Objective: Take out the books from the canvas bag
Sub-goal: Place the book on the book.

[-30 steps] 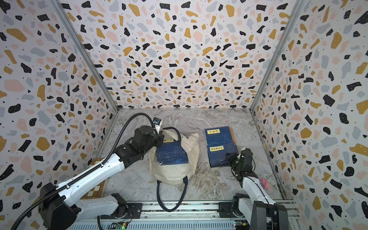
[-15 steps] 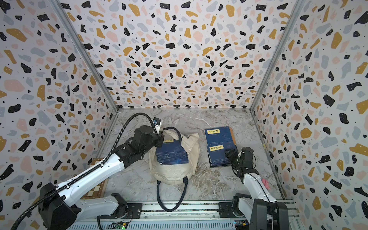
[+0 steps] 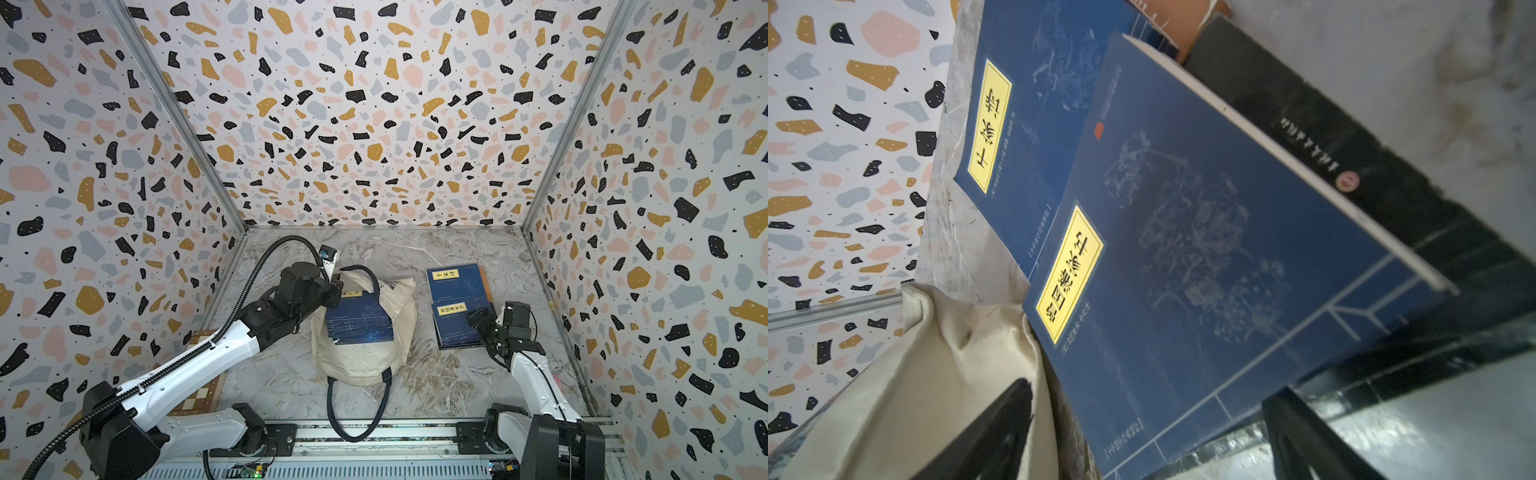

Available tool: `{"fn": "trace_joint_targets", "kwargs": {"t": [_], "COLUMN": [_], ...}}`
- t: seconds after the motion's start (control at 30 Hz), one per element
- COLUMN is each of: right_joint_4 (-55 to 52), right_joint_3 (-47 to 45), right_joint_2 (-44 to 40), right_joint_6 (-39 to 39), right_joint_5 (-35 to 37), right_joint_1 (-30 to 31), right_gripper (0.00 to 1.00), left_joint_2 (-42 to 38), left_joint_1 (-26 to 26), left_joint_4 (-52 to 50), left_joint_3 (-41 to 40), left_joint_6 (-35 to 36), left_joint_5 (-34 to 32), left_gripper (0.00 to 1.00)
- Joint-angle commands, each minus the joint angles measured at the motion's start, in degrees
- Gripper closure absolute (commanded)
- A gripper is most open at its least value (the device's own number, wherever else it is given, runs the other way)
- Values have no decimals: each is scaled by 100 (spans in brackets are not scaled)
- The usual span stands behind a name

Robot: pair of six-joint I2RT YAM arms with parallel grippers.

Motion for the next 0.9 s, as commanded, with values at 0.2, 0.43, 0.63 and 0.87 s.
{"fn": "trace_joint_targets", "kwargs": {"t": [0.2, 0.43, 0.63, 0.87], "right_joint_4": [-896, -678, -571, 100], "right_joint_3": [499, 775, 1175, 1470], "right_joint_2": [-469, -1592, -1427, -605], "right_joint_6": [-489, -119, 629, 1204], "right_joint_5": [-4, 668, 2526, 4537], "right_joint_1": [29, 1906, 5037, 8098], "right_gripper": [11, 10, 9, 13], "left_joint_2": [92, 179, 180, 159], "left_joint_1": [40, 41, 44, 49], "left_joint_4": [-71, -64, 7, 72], "left_joint_3": [88, 156, 122, 87], "left_joint_6": [-72, -73, -44, -40], "left_joint_5": [90, 125, 176, 257], "left_gripper": [100, 100, 100, 100]}}
